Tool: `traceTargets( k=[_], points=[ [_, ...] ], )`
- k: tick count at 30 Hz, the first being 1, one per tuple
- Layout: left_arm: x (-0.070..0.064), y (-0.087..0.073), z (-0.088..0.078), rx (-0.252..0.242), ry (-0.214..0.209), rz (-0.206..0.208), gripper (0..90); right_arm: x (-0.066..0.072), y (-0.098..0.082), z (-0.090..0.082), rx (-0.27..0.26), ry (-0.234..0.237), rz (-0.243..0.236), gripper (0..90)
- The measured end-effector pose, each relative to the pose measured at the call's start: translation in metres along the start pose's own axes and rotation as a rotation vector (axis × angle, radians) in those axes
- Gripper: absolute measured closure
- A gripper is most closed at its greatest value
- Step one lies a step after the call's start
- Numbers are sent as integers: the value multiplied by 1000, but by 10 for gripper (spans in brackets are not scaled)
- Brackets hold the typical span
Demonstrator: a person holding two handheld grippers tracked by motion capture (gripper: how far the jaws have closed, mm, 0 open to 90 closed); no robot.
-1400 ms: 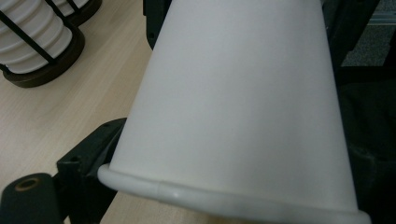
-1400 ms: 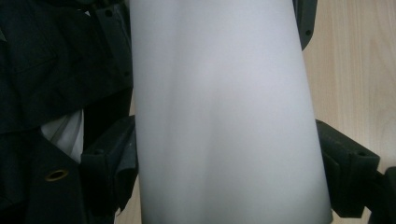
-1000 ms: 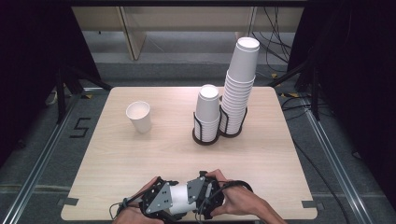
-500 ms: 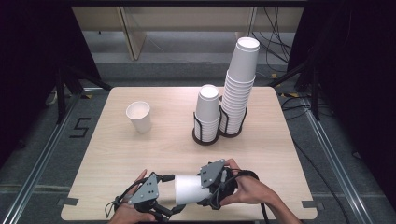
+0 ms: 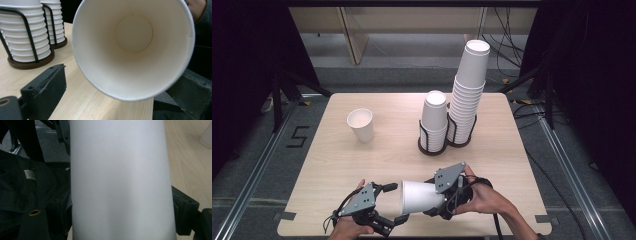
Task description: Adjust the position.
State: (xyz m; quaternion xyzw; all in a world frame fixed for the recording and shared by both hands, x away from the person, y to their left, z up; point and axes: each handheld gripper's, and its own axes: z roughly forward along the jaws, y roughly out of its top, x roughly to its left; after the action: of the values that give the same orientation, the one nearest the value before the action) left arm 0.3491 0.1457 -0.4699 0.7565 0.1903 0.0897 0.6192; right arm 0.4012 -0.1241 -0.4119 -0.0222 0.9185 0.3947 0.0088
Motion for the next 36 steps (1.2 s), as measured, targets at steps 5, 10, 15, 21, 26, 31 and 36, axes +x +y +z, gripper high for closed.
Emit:
traceTargets(
  k=[5,10,15,21,26,31,36],
  points=[
    [-3,1,2,-18,-21,-17,4,2,1,5,-18,29,-10,227],
    [-5,0,6,-39,-45,-20,5,3,2,9,-31,49,-18,227],
    [-8,1,7,-16,-47,-2,0,5,2,14,-35,79,-28,226],
    [-9,1,7,-25,-42,14,1,5,2,17,-36,85,-24,226],
    [-10,0,10,-34,-58,15,1,6,0,20,-38,104,-24,226],
    [-11,1,8,-40,-65,36,56,5,0,22,-33,112,-19,226],
    [-11,2,8,-36,-73,52,71,5,-2,23,-40,120,-14,225]
  ],
)
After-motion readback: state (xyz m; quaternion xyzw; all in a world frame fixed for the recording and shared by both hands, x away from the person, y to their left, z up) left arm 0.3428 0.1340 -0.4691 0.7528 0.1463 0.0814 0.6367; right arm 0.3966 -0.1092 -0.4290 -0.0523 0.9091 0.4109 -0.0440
